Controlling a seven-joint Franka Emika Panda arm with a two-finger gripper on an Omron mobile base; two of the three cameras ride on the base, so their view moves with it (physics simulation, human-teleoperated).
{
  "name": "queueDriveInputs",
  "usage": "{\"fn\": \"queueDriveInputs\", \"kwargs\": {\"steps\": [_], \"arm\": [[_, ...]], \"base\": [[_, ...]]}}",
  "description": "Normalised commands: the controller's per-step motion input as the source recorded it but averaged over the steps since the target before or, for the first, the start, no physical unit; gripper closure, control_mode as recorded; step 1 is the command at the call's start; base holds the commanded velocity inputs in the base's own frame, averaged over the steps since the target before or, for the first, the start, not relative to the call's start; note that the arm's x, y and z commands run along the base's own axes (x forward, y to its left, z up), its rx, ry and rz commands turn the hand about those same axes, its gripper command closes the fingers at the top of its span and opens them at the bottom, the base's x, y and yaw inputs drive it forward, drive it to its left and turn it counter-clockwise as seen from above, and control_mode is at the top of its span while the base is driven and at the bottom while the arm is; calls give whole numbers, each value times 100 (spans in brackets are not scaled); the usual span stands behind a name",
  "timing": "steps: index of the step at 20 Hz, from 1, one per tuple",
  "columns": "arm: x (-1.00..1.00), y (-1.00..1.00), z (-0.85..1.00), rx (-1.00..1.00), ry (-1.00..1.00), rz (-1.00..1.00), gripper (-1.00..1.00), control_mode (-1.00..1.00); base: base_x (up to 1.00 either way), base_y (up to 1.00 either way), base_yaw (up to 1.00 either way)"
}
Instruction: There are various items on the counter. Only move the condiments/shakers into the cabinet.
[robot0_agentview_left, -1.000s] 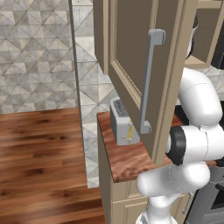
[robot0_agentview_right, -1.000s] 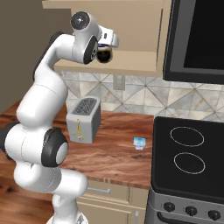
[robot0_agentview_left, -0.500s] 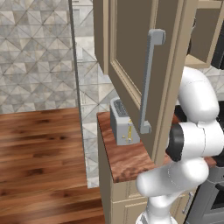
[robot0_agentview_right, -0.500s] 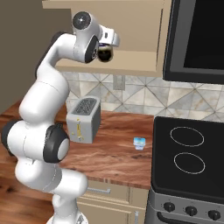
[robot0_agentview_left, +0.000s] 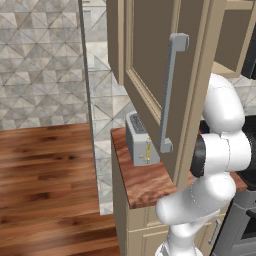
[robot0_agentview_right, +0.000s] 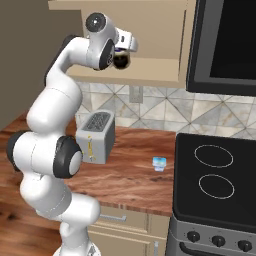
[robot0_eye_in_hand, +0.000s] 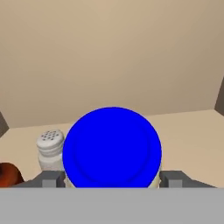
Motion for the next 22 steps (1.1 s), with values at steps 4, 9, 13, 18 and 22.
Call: {"fn": "queueDriveInputs", "kwargs": {"steps": [4, 9, 13, 18, 22], "arm": [[28, 0, -3, 0, 0, 0, -100, -100], [23, 0, -3, 0, 0, 0, -100, -100], [1, 0, 0, 0, 0, 0, -100, -100], [-48, 0, 0, 0, -5, 0, -100, -100], [-98, 0, -1, 0, -13, 0, -100, -100]], "base": [[0, 0, 0], [0, 0, 0], [0, 0, 0], [0, 0, 0], [0, 0, 0]]}}
